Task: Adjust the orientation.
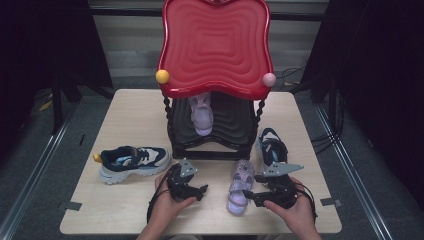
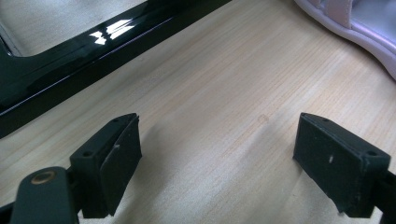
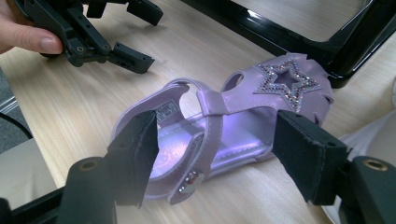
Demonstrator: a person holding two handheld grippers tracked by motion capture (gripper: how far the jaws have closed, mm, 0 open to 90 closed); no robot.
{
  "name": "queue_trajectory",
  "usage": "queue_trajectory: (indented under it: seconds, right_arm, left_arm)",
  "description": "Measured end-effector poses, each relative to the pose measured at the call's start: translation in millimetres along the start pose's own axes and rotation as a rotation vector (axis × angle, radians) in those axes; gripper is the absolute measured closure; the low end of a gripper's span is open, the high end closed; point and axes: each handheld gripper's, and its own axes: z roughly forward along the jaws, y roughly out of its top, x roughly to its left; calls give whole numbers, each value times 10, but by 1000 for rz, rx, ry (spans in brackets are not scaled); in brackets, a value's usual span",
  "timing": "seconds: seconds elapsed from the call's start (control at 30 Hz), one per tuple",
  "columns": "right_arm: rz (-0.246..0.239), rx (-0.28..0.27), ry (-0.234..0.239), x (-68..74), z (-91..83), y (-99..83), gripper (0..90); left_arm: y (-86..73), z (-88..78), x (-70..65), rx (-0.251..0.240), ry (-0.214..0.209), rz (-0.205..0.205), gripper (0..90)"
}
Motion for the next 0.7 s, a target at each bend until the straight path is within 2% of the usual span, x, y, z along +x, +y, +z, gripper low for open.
queue_trajectory:
  seconds: [0.3,0.6,0.7]
  right_arm:
    - [-10,8,-8,15,57,-12,352]
    - [-30,43,-8,14,137,-77,438]
    - [-56,47,-30,6,108,-85,462]
  left_arm:
    - [0,0,0,0,0,0,143]
    - [0,2,-1,1,-5,-2,143]
    - [2,1,-1,2,-6,-1,143]
